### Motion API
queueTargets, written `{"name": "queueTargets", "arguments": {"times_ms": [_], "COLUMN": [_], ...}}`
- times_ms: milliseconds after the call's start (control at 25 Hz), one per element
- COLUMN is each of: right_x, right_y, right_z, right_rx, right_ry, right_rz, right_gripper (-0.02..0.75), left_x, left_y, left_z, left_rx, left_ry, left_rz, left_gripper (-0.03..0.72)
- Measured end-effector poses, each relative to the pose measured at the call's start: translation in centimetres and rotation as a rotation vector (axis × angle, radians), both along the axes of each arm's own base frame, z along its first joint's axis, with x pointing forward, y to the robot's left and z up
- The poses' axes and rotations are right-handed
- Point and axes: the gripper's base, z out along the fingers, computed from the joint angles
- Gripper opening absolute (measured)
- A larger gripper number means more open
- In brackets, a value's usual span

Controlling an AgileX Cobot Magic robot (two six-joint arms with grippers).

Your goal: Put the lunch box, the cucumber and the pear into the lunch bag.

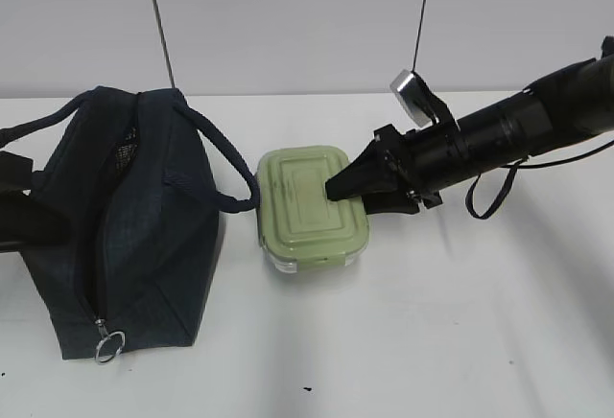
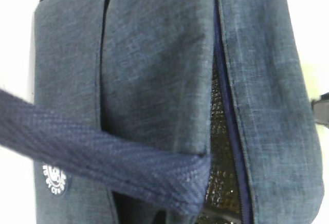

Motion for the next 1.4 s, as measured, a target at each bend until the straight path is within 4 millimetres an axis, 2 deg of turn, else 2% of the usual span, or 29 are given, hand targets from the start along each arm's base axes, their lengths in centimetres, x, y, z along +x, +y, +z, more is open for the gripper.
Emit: {"name": "queueTargets", "arguments": {"times_ms": [240,640,840,1400], "right_x": [0.6,1.4,1.8,2.3], "right_y": [0.0,0.1,0.1,0.2], "right_z": [3.3,10.3,11.9,14.1], "right_rx": [0.009,0.041,0.055,0.068], "right_ry": [-0.072,-0.202,-0.214,-0.247], "right_rz": [-0.008,-0.018,-0.026,-0.038], "right_gripper": [0.386,0.386,0.386,0.386], "left_x": [0.0,0.0,0.0,0.0], "left_y": [0.0,0.0,0.0,0.0], "left_z": [0.0,0.0,0.0,0.0], "left_rx": [0.000,0.000,0.000,0.000], "left_ry": [0.000,0.000,0.000,0.000], "left_rz": [0.000,0.000,0.000,0.000], "left_gripper": [-0.018,-0.018,-0.018,-0.018]}}
